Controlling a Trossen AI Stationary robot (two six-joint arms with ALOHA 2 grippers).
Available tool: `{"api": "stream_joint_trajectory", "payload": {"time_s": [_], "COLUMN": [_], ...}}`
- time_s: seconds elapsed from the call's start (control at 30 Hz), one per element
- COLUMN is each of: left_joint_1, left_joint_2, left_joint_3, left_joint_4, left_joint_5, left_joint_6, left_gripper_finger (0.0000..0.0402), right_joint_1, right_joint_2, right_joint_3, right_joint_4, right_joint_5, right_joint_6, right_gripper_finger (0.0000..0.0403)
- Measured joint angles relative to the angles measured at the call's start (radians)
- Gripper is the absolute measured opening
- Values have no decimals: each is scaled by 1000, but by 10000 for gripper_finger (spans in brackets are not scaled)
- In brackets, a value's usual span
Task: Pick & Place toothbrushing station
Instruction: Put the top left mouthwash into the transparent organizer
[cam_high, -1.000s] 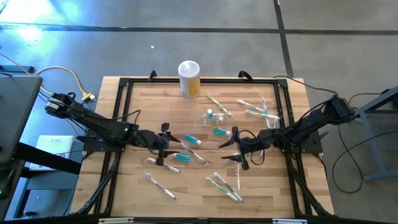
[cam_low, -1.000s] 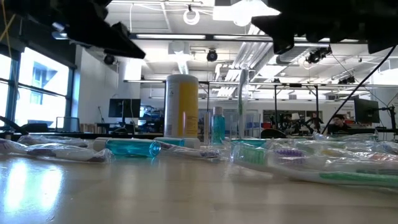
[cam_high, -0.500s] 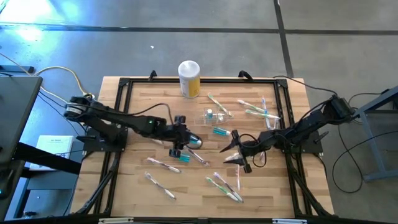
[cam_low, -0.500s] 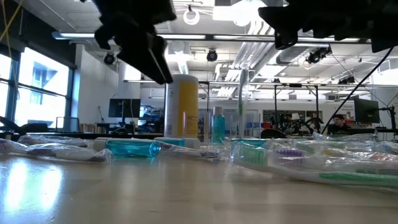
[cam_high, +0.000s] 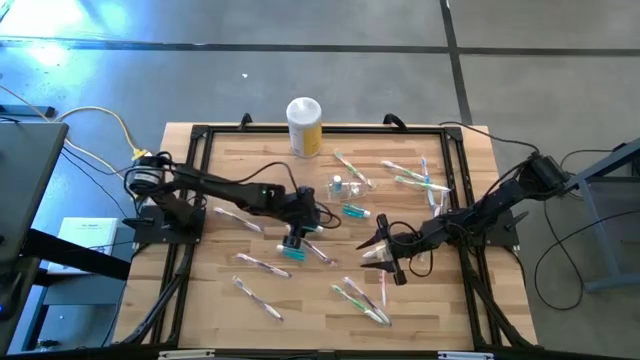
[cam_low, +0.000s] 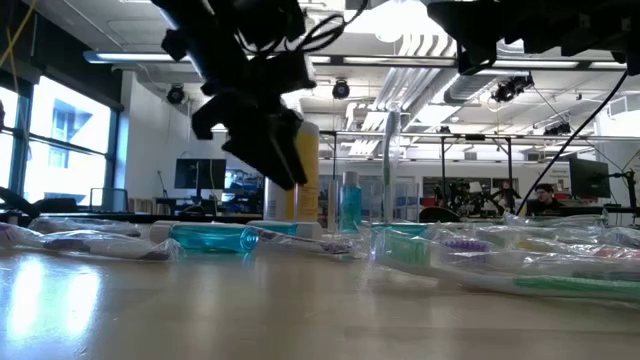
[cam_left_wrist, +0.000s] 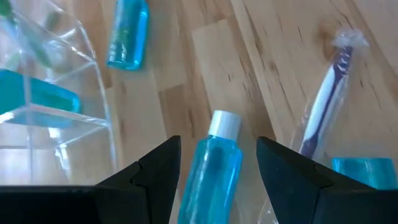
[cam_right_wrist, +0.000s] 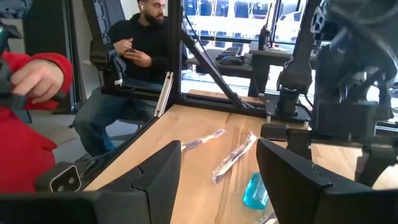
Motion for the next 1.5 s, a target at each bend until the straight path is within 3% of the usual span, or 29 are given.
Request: {"api": "stream_joint_trajectory", "payload": {"time_s": [0.37,0.67,1.5], "left_joint_1": [-3,-4,-4], "left_joint_2": [84,84,92], "left_joint_3": [1,2,1], "left_joint_4": [98,212,147], "left_joint_5": [21,10,-29], "left_joint_6": [27,19,-16], "left_gripper_finger": [203,203,203], "right_joint_1": [5,67,35], "right_joint_2": [0,0,0], "right_joint_3": [0,0,0], "right_joint_4": [-57,-75,-49], "right_joint_5": [9,81,102], "right_joint_6": [103,104,-5], "right_gripper_finger": [203,203,203]}}
